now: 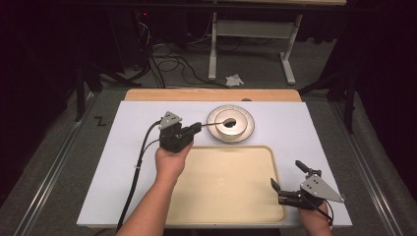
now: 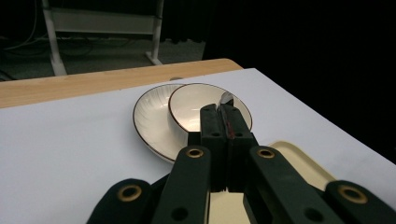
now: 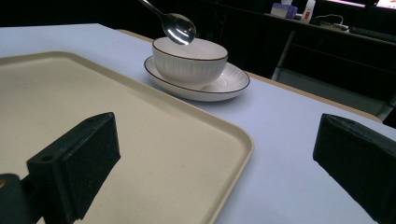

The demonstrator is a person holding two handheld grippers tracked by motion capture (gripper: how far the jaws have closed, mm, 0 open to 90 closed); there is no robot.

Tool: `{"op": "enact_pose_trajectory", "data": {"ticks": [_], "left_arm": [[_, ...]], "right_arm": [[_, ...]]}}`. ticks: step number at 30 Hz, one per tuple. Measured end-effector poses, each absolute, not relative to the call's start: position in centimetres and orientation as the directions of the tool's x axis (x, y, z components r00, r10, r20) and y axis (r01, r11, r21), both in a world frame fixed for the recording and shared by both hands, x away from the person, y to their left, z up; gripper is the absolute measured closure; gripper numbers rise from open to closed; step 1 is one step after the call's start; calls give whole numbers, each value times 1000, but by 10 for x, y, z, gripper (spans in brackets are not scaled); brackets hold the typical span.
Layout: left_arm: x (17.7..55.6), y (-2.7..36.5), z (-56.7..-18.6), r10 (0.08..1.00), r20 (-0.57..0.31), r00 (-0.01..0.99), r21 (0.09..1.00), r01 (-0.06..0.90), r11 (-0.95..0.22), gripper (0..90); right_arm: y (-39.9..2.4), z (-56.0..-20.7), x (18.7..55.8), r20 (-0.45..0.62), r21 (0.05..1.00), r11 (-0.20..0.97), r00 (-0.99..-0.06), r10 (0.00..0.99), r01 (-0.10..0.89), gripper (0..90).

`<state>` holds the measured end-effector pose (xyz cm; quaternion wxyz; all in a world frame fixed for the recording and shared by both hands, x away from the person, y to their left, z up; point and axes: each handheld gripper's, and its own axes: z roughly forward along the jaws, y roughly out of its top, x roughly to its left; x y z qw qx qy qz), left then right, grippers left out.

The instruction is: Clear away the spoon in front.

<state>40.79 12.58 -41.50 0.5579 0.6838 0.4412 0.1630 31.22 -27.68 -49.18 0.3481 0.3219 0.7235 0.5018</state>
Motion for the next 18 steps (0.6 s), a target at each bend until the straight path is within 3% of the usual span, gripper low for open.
{"op": "enact_pose_trajectory", "data": {"ticks": [18], "left_arm": [[351, 165, -422, 790, -216, 573, 941, 337, 12, 897]], "right_arm": [[-275, -493, 313, -199, 944, 310, -549, 812, 116, 12]]}}
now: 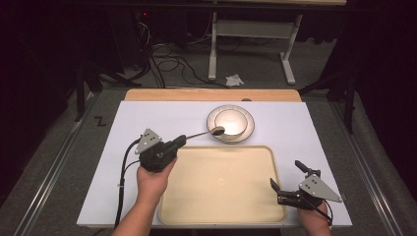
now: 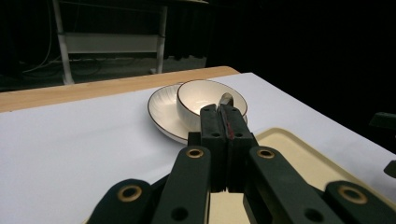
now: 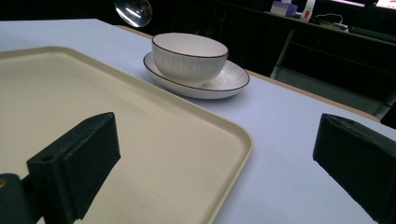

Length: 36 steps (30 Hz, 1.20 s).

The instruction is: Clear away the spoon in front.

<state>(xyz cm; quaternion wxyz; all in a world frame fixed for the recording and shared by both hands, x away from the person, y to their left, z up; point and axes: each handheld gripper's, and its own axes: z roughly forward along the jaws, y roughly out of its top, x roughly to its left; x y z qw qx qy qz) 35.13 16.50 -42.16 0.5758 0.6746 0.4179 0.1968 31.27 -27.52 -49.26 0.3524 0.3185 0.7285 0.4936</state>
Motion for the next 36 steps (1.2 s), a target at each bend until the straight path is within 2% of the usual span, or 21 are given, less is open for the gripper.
{"op": "enact_pose_trajectory", "data": {"ticks": [19, 26, 27, 36], "left_arm": [[296, 201, -443, 791, -229, 568, 950, 306, 55, 897], [269, 213, -465, 786, -252, 565, 953, 288, 97, 897], [267, 214, -465, 779, -272, 565, 947, 301, 112, 897], [265, 214, -468, 758, -277, 590, 946, 307, 106, 897]], "right_arm": [[-274, -493, 313, -205, 941, 316, -544, 814, 119, 12], [-275, -493, 312, -203, 941, 315, -543, 815, 121, 12], [-275, -493, 313, -204, 941, 316, -543, 815, 120, 12], [-275, -493, 313, -208, 940, 319, -539, 816, 120, 13]]}}
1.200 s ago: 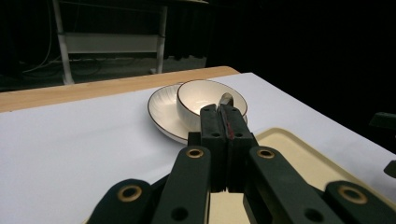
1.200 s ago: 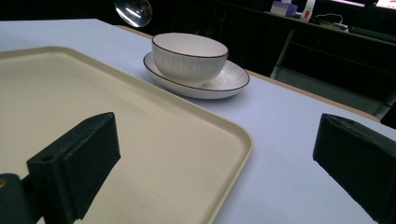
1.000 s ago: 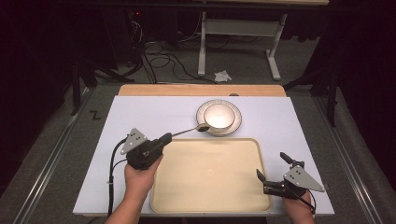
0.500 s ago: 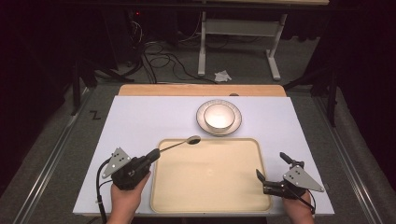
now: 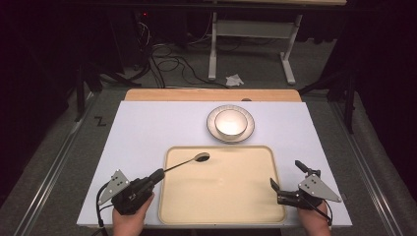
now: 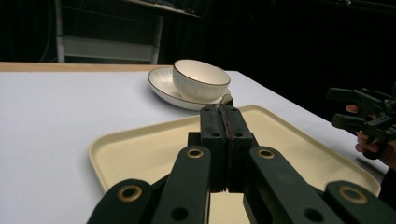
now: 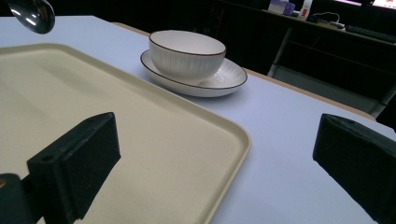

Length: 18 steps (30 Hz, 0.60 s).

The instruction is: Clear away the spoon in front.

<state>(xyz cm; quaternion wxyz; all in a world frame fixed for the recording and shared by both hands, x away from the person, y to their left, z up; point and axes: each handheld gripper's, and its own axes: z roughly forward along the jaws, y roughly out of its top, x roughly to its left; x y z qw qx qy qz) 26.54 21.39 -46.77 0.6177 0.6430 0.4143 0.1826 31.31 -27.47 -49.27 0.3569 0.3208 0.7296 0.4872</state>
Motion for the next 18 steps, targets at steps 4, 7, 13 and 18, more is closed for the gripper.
{"op": "enact_pose_trajectory", "data": {"ticks": [4, 7, 13, 18], "left_arm": [[268, 213, -472, 731, -325, 600, 930, 342, 133, 897], [272, 213, -477, 711, -362, 603, 916, 371, 151, 896], [280, 208, -488, 646, -452, 615, 874, 450, 183, 896], [286, 200, -497, 606, -500, 619, 842, 510, 174, 896]], "right_arm": [[-275, -493, 313, -208, 938, 322, -538, 817, 125, 13], [-274, -494, 313, -204, 938, 321, -540, 817, 130, 13], [-275, -493, 313, -207, 937, 323, -536, 818, 131, 14], [-274, -494, 314, -206, 938, 322, -543, 814, 127, 16]]}}
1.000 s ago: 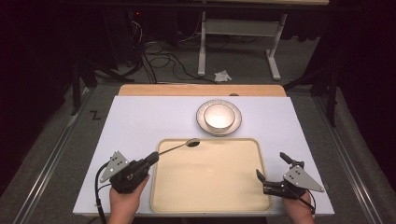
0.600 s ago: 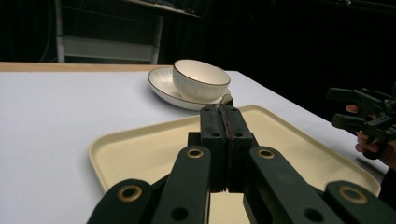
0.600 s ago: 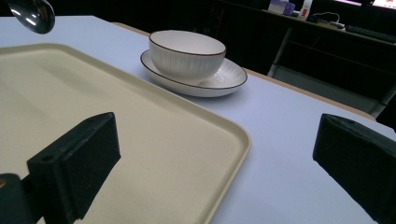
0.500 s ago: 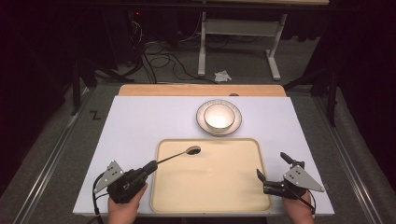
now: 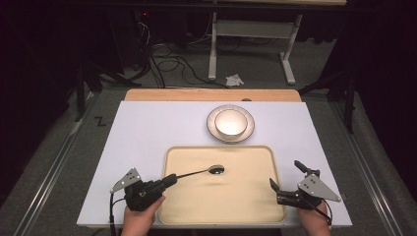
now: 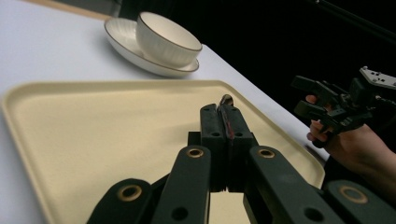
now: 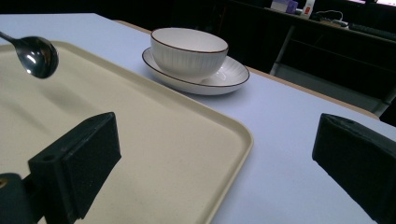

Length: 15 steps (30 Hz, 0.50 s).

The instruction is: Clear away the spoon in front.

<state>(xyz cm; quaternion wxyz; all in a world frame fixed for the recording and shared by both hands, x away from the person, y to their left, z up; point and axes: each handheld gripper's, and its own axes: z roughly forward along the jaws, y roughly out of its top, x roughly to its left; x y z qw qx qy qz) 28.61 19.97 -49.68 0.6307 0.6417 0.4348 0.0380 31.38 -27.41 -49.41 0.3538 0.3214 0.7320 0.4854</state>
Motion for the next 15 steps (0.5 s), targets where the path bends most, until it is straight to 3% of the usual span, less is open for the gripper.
{"op": "enact_pose_trajectory", "data": {"ticks": [9, 15], "left_arm": [[296, 196, -514, 553, -606, 572, 765, 609, 208, 895], [298, 196, -519, 544, -632, 552, 739, 640, 210, 895]], "right_arm": [[-274, -494, 314, -203, 939, 320, -545, 814, 127, 16], [-274, -494, 314, -204, 939, 320, -546, 813, 126, 16]]}}
